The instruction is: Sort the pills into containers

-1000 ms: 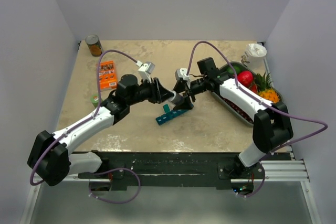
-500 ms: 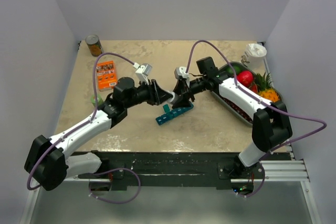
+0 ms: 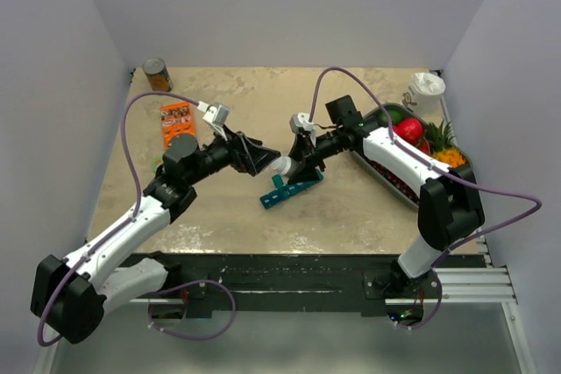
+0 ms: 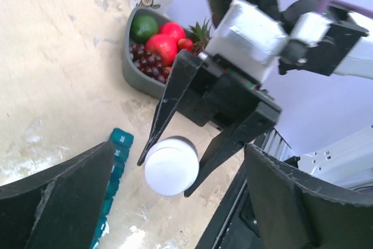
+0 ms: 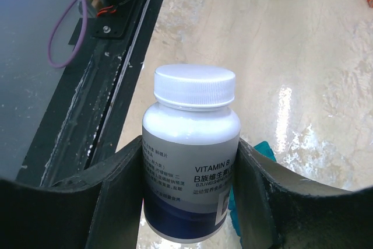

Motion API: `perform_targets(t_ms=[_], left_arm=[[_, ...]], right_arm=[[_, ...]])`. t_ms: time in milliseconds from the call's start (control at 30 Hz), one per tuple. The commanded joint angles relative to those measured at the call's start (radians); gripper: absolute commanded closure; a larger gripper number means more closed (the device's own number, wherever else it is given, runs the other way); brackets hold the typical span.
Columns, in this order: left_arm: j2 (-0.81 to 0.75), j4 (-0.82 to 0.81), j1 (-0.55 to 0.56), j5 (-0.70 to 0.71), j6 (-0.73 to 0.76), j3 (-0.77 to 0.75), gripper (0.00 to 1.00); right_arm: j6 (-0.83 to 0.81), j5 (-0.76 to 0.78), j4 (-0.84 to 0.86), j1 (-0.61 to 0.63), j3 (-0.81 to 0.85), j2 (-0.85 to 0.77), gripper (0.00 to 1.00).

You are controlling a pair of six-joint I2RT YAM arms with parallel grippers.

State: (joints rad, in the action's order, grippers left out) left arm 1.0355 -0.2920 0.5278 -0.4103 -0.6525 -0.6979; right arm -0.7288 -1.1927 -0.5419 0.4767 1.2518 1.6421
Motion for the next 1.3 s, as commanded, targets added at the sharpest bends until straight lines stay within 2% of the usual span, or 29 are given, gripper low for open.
perform_targets(t_ms=[0, 33, 67, 133, 167, 267, 367, 467, 600, 733, 933, 1267], left_arm=[[-0.051, -0.027, -0.031, -0.062, 0.123, -0.008, 0.01], [-0.075, -0.007, -0.037, -0.064, 0.175, -0.018, 0.01], [-0.089, 0.055, -0.037, -0.064, 0.317, -0.023, 0.01], [-0.139, 0.114, -0.037, -0.091, 0.469, -0.006, 0.01], [-0.156, 0.125, -0.037, -0.166, 0.616, 0.009, 0.01], [-0.209, 0.172, -0.037, -0.338, 0.889, 0.069, 0.01], [-0.226, 0.153, -0.037, -0.409, 1.028, 0.126, 0.01], [-0.169, 0.149, -0.037, -0.459, 1.083, 0.118, 0.01], [-0.083, 0.136, -0.035, -0.518, 1.087, 0.087, 0.05], [-0.038, 0.134, -0.035, -0.570, 1.065, 0.083, 0.13], [0.011, 0.094, -0.020, -0.567, 1.004, 0.087, 0.27], [0.047, 0.102, 0.006, -0.532, 0.959, 0.071, 0.42]], right_arm=[[-0.035, -0.012, -0.041, 0.000, 0.035, 0.004, 1.00], [-0.046, -0.007, -0.052, 0.003, 0.038, 0.005, 1.00], [-0.108, -0.005, -0.109, 0.003, 0.041, 0.007, 1.00], [-0.241, -0.007, -0.186, 0.003, 0.061, 0.010, 1.00], [-0.259, -0.010, -0.226, 0.005, 0.064, 0.010, 1.00], [-0.273, 0.004, -0.236, 0.019, 0.064, 0.010, 1.00], [-0.299, 0.050, -0.248, 0.057, 0.063, 0.022, 1.00], [-0.317, 0.090, -0.262, 0.100, 0.066, 0.031, 1.00], [-0.336, 0.093, -0.276, 0.117, 0.070, 0.041, 1.00], [-0.346, 0.091, -0.285, 0.123, 0.072, 0.042, 1.00], [-0.351, 0.093, -0.291, 0.132, 0.075, 0.050, 1.00], [-0.351, 0.093, -0.291, 0.135, 0.077, 0.056, 1.00]])
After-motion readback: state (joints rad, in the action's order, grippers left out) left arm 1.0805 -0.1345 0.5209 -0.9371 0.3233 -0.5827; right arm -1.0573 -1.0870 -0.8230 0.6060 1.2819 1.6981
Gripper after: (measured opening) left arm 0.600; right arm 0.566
